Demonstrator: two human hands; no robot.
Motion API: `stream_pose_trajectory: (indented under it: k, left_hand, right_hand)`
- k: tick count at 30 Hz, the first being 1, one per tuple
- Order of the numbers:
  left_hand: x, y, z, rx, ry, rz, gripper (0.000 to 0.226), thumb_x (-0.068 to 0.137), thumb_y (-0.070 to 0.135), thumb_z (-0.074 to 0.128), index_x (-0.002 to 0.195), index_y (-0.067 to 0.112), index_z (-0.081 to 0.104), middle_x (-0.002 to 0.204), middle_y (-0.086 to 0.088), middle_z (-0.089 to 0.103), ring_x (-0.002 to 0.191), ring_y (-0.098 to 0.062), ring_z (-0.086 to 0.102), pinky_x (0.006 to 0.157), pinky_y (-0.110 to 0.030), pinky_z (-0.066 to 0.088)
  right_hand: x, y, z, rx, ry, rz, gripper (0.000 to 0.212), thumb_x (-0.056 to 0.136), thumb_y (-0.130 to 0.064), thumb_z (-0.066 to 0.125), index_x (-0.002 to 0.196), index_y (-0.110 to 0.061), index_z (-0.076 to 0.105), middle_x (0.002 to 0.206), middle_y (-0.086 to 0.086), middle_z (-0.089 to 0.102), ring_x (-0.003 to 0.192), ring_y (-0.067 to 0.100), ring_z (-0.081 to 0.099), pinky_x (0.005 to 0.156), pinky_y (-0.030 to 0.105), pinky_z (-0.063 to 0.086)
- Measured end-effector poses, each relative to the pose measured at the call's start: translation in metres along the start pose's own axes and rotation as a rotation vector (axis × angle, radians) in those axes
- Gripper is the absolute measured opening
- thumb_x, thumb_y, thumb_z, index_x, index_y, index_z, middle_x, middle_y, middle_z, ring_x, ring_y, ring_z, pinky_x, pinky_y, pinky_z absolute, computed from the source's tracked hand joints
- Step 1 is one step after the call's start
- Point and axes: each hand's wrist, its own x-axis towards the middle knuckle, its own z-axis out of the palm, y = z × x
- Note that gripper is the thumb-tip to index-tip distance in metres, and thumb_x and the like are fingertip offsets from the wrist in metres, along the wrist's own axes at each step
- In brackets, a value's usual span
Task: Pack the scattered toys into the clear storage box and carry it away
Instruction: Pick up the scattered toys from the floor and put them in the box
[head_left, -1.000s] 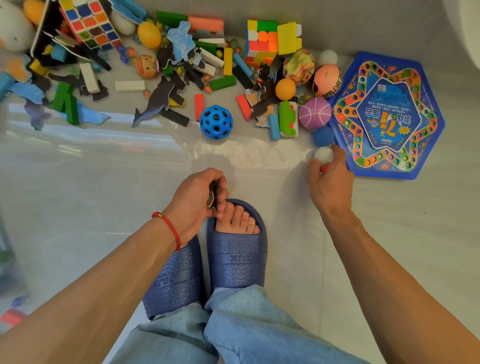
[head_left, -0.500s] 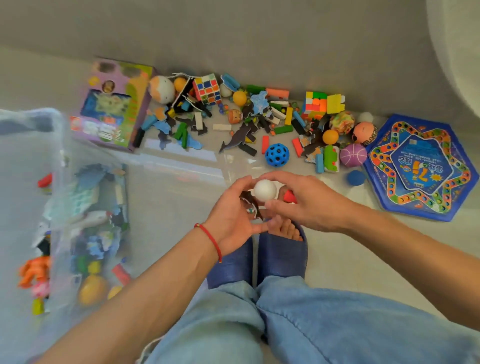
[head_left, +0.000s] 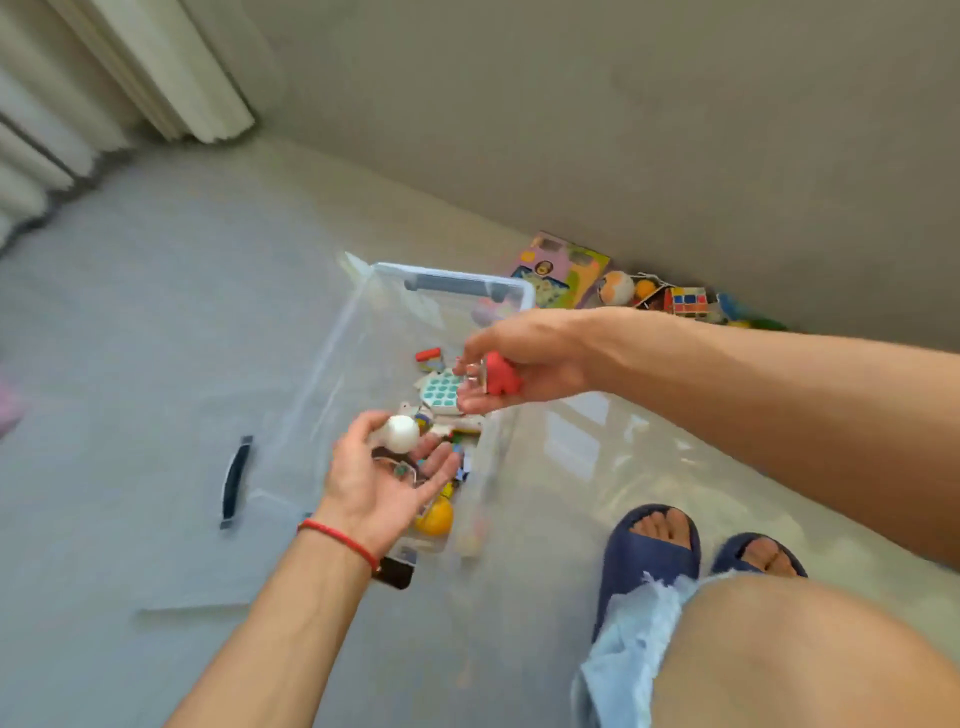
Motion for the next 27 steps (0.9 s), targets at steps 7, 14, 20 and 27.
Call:
stream_pose_trajectory:
  k: [7, 14, 20, 27]
  left_hand:
    - [-0.016, 0.032, -0.036, 0.231, 0.207, 0.048, 0.016, 0.096, 0.023, 0.049, 0.1, 0.009, 0.044, 0.095, -0.021, 0.047, 0.107, -0.05, 0.056, 0.103, -0.062, 0.042]
    - [-0.003, -0.012, 0.018, 0.566, 0.104, 0.345, 0.012, 0.097, 0.011, 0.051, 0.105, 0.008, 0.06, 0.108, -0.018, 0.059, 0.098, -0.034, 0.066, 0.079, -0.042, 0.059]
    - [0.021, -0.106, 0.117, 0.89, -0.227, 0.325, 0.017, 0.097, 0.008, 0.048, 0.096, 0.014, 0.064, 0.107, -0.013, 0.067, 0.095, -0.031, 0.069, 0.075, -0.038, 0.06]
    - [0.091, -0.212, 0.194, 1.14, -0.324, 0.106, 0.014, 0.097, 0.014, 0.052, 0.101, 0.014, 0.065, 0.106, -0.011, 0.066, 0.095, -0.027, 0.068, 0.075, -0.035, 0.062]
  right_hand:
    - [0.014, -0.014, 0.034, -0.313, 0.136, 0.003, 0.046, 0.1, -0.025, 0.054, 0.142, -0.009, 0.043, 0.146, 0.026, 0.041, 0.128, 0.039, 0.052, 0.099, 0.048, 0.052]
    - [-0.059, 0.016, -0.091, -0.52, 0.431, -0.031, 0.032, 0.1, -0.026, 0.054, 0.127, -0.01, 0.058, 0.121, 0.012, 0.064, 0.107, 0.027, 0.066, 0.088, 0.043, 0.059]
    - [-0.132, 0.114, -0.231, -0.449, 0.789, 0.211, 0.039, 0.102, -0.022, 0.05, 0.138, -0.007, 0.048, 0.119, 0.014, 0.063, 0.102, 0.029, 0.067, 0.086, 0.043, 0.058]
    - [-0.109, 0.23, -0.3, -0.861, 0.87, 0.358, 0.03, 0.092, -0.03, 0.059, 0.114, -0.01, 0.063, 0.115, 0.014, 0.066, 0.102, 0.032, 0.062, 0.085, 0.038, 0.051]
